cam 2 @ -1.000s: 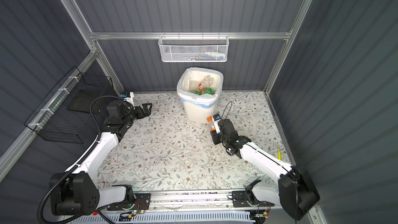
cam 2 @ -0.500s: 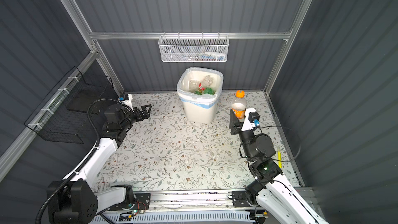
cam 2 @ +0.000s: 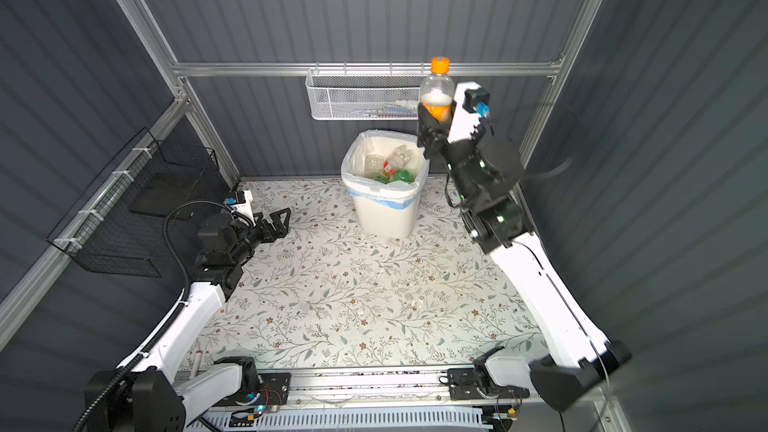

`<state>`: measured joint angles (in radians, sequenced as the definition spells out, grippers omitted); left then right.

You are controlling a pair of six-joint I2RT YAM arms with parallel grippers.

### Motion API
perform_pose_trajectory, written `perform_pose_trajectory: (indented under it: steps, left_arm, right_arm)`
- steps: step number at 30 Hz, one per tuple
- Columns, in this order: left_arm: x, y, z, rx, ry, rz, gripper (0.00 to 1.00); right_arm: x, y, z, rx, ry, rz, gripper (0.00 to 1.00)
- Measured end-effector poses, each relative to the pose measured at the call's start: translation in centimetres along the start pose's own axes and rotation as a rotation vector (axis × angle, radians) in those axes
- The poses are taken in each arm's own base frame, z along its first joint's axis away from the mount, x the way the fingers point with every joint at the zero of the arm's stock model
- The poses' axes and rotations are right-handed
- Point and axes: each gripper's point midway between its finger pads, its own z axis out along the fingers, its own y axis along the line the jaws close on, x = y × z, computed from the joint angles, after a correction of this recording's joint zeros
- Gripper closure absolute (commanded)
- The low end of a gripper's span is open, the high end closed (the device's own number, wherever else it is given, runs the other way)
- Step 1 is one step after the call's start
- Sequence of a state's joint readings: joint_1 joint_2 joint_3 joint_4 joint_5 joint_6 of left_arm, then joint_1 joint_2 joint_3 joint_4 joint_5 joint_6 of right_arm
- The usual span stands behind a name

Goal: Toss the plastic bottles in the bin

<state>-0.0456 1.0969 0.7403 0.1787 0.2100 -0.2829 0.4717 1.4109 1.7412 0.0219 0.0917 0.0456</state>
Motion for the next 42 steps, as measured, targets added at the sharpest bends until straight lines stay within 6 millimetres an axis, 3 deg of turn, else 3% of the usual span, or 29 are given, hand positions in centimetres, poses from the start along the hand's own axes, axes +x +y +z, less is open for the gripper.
perform_pose_trajectory:
  steps: [3,5,7,9,15,18,20,26,30,32,35,42]
  left_arm:
    - [0.1,0.1,0.0,-0.005,0.002,0.002,0.00]
    - [0.2,0.2,0.0,-0.010,0.006,0.007,0.00]
    - [0.2,0.3,0.0,-0.015,0.008,0.011,0.00]
    - [0.3,0.4,0.0,-0.020,0.009,0.014,0.00]
    - [1.0,1.1,1.0,-0.042,0.029,0.006,0.00]
    - [1.8,2.3,1.6,-0.092,0.046,0.001,0.00]
    - [2.3,3.5,1.8,-0.147,0.041,0.001,0.00]
    - [5.8,8.5,1.5,-0.379,0.047,0.000,0.00]
    - [8.7,11.7,0.4,-0.531,0.066,0.010,0.00]
    - [9.7,12.8,-0.2,-0.587,0.070,0.022,0.00]
    - [10.5,14.0,-0.5,-0.643,0.058,0.049,0.00]
    - [13.1,15.4,-0.3,-0.663,0.026,0.115,0.00]
  right_arm:
    - [7.0,0.4,2.4,-0.031,0.223,0.018,0.01]
    - [11.8,-0.4,2.1,-0.021,0.356,0.039,0.01]
    - [15.1,-1.8,1.1,0.005,0.457,0.070,0.01]
    - [16.1,-3.7,0.1,0.042,0.493,0.104,0.01]
    - [14.5,-8.3,-4.5,0.151,0.448,0.184,0.01]
    - [15.3,-10.2,-7.2,0.210,0.426,0.221,0.01]
    - [17.4,-11.8,-9.1,0.266,0.436,0.242,0.01]
    - [28.9,-19.0,-17.5,0.550,0.572,0.335,0.01]
    - [35.0,-22.3,-23.5,0.738,0.607,0.351,0.01]
    - [36.6,-23.1,-25.6,0.801,0.601,0.336,0.01]
    - [37.8,-24.0,-27.1,0.864,0.581,0.304,0.01]
    - [38.2,-26.3,-26.8,0.925,0.508,0.224,0.01]
